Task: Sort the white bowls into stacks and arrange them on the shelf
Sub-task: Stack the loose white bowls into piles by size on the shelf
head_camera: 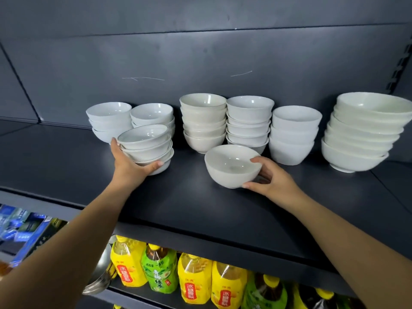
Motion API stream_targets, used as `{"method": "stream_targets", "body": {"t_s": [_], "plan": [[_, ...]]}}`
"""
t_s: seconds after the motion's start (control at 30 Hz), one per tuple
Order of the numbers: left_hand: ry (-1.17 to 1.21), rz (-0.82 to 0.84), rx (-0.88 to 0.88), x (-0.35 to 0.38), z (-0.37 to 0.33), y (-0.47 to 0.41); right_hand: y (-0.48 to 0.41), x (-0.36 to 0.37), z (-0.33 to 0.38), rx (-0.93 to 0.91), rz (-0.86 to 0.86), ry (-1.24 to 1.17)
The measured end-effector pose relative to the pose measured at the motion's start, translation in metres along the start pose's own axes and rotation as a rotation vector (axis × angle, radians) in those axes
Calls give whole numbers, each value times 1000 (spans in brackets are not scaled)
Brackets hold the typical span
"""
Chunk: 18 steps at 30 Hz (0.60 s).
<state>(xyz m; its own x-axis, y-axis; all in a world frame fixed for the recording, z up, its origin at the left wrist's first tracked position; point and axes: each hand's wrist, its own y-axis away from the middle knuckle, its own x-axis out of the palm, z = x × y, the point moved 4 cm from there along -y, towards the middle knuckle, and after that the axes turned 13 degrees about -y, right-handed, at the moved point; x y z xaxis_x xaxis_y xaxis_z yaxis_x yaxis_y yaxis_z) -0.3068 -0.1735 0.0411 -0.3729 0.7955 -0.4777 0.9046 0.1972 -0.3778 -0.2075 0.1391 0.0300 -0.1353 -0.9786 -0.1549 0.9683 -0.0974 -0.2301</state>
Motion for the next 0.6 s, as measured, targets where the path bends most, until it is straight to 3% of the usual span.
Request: {"method": "stream_targets", "body": {"t_s": [0.1, 0.2, 0.27, 0.33, 0.47, 0.6], "plan": [[-30, -128, 107, -10, -10, 5, -9, 17, 3, -17, 34, 64], [-36, -218, 411, -25, -37, 28, -17, 35, 6, -38, 26, 109], [-112, -162, 687, -24, -54, 45, -21, 41, 9, -15, 53, 132], [-137, 23, 850, -11, -59, 53, -26, 45, 13, 51, 124, 189], [-243, 235, 829, 19, -49, 49, -30, 52, 30, 208, 206, 268], [-290, 518, 573, 44, -44, 37, -49, 62, 48, 208, 111, 231]]}}
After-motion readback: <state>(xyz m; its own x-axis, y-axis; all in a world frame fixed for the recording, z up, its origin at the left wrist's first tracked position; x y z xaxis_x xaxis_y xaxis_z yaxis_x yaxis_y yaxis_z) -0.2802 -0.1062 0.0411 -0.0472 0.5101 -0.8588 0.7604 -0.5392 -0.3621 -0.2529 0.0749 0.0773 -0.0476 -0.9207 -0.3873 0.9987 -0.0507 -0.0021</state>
